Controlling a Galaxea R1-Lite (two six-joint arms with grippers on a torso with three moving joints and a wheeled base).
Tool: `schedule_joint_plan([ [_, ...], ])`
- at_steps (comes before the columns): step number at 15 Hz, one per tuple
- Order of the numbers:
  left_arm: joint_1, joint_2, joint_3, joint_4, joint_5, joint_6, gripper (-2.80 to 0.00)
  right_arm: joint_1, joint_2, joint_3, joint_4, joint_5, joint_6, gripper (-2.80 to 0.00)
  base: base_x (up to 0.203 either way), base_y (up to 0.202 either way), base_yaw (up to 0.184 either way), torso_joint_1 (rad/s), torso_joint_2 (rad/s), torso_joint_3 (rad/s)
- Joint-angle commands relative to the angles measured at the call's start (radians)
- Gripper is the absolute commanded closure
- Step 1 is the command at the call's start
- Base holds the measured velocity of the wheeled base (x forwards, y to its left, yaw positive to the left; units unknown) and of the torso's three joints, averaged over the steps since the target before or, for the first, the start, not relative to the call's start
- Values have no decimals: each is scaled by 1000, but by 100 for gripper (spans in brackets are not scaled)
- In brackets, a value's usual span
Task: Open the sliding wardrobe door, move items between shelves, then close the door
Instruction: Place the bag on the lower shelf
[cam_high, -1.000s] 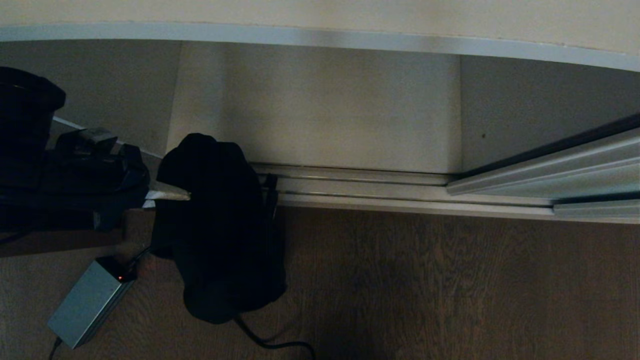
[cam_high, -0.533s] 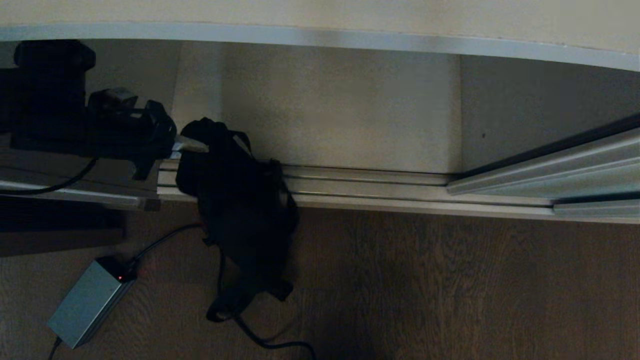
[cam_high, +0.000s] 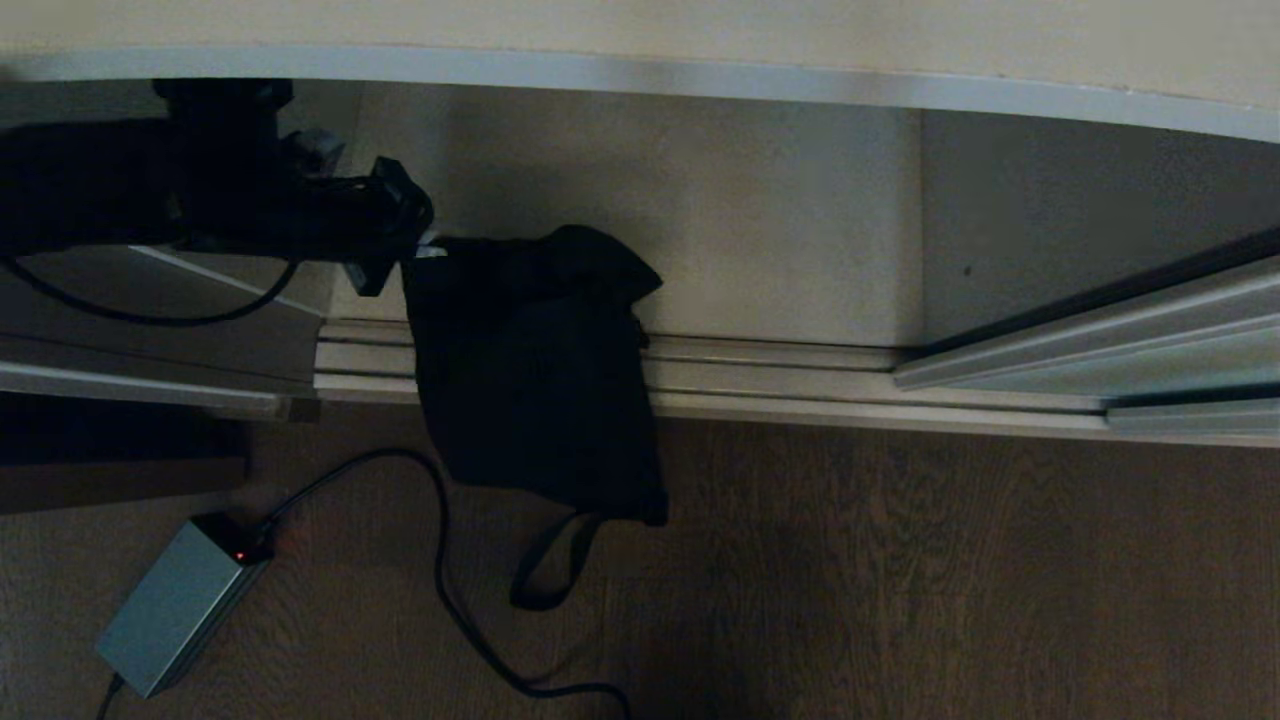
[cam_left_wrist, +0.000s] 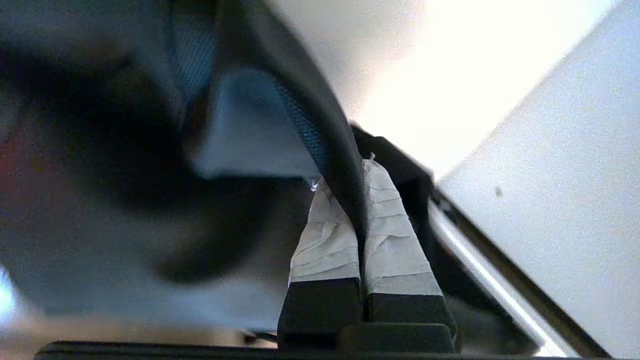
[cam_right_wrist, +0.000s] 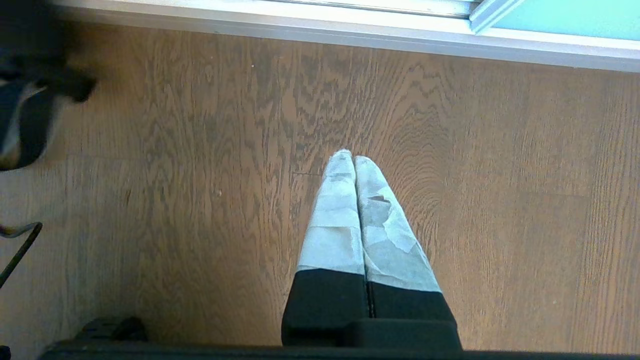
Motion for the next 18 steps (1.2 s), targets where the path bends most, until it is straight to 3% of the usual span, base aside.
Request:
schedule_joint_plan([
  [1, -11, 79, -15, -82, 7, -5, 0, 0, -3, 0, 0, 2, 0, 0, 0, 0, 0, 0, 0, 0],
  [3, -7, 93, -16, -204, 57, -6, 0, 0, -2, 0, 0, 0, 0, 0, 0, 0, 0, 0, 0, 0],
  [6, -5, 119, -16, -448, 199, -1, 0, 0, -3, 2, 0, 0, 0, 0, 0, 0, 0, 0, 0, 0],
  [12, -8, 158, -15, -842, 322, 15, 0, 0, -3, 1, 0, 0, 0, 0, 0, 0, 0, 0, 0, 0],
  [16, -13, 165, -14, -1029, 340, 111, 0, 0, -3, 2, 0, 0, 0, 0, 0, 0, 0, 0, 0, 0],
  [18, -28, 187, -15, -1099, 407, 137, 0, 0, -2, 0, 0, 0, 0, 0, 0, 0, 0, 0, 0, 0],
])
